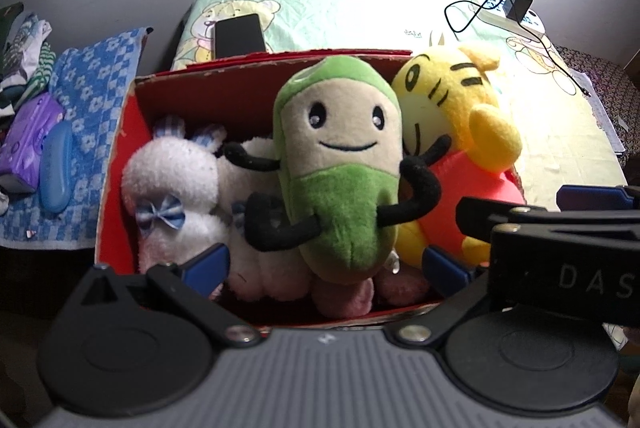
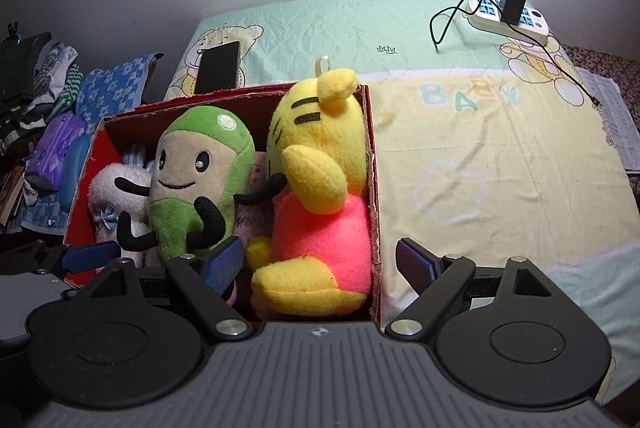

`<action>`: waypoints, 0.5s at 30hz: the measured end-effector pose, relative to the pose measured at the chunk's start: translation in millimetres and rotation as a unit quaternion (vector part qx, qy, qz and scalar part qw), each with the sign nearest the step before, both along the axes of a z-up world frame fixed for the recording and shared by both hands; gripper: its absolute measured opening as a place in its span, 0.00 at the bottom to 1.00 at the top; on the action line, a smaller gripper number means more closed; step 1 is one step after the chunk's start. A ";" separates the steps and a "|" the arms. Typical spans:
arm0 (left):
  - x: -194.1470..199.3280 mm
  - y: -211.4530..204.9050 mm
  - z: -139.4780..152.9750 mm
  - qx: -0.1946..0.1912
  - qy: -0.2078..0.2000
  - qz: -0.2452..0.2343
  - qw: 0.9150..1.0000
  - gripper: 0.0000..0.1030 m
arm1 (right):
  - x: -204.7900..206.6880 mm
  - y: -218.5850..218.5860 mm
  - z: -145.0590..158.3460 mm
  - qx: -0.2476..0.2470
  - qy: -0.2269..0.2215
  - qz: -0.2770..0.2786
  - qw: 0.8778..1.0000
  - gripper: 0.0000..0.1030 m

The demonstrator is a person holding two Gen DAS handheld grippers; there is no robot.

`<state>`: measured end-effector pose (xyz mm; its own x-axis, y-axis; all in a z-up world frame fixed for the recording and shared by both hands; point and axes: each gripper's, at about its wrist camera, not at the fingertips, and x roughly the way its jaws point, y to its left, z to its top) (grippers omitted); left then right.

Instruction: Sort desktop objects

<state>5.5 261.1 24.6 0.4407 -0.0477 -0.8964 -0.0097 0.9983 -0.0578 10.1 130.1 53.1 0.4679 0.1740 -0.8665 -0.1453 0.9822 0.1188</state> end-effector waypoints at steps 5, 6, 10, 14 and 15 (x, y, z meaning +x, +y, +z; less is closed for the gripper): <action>-1.9 0.4 -2.3 -0.012 -0.002 0.000 1.000 0.99 | -1.3 1.0 0.8 -0.010 -0.006 0.005 1.000 0.83; -2.7 0.1 -2.2 -0.014 -0.004 -0.001 1.000 0.99 | -1.3 0.7 0.4 -0.011 -0.005 0.005 1.000 0.83; -6.7 -4.8 -1.1 -0.019 -0.012 -0.011 1.000 0.99 | -4.1 -0.8 0.1 -0.018 -0.007 -0.001 1.000 0.83; -8.2 -11.4 -1.9 -0.014 -0.014 -0.019 1.000 0.99 | -6.4 -4.8 0.5 -0.020 -0.010 -0.006 1.000 0.83; -8.4 -11.7 -2.3 -0.013 -0.015 -0.019 1.000 0.99 | -7.1 -5.5 0.2 -0.021 -0.010 -0.008 1.000 0.83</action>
